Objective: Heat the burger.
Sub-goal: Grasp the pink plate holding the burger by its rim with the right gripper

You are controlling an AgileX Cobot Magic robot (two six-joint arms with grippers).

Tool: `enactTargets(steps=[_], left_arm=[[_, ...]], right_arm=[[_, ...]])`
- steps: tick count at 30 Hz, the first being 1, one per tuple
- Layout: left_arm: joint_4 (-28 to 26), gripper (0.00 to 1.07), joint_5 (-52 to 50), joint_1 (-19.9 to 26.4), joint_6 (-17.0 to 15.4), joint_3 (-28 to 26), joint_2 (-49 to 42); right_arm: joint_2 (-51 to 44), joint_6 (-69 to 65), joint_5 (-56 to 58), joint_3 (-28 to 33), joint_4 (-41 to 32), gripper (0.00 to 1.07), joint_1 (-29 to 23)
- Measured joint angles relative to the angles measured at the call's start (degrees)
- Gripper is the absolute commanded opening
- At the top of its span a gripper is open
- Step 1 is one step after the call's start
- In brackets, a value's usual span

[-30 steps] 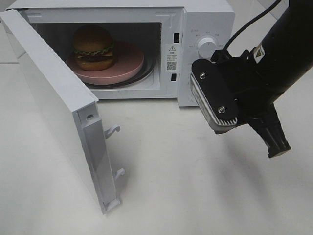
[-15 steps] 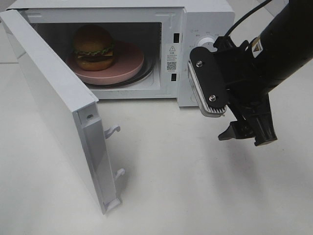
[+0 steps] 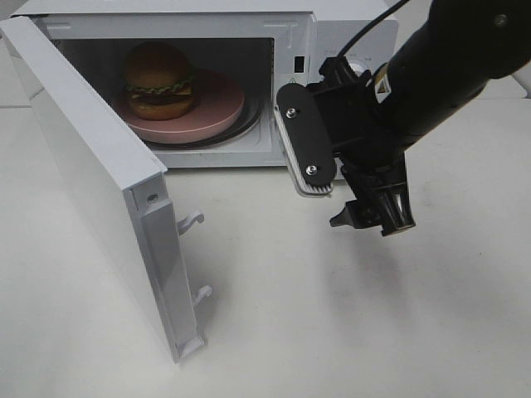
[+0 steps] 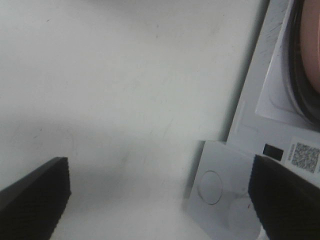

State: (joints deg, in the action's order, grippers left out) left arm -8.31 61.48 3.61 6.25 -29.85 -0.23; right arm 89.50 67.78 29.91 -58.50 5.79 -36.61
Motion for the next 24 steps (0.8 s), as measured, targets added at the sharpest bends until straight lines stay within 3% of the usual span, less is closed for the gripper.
enactTargets(steps=[6,24], left_arm=[[0.0,0.98,0.0,0.0,0.0,0.0,0.0],[0.0,0.98,0.0,0.0,0.0,0.0,0.0]], right_arm=[[5.6,-0.6,-0.5,-6.2,0.7,0.91,-2.2],[16.2,-0.7,-4.8,-17.9,1.9,0.87,-2.3]])
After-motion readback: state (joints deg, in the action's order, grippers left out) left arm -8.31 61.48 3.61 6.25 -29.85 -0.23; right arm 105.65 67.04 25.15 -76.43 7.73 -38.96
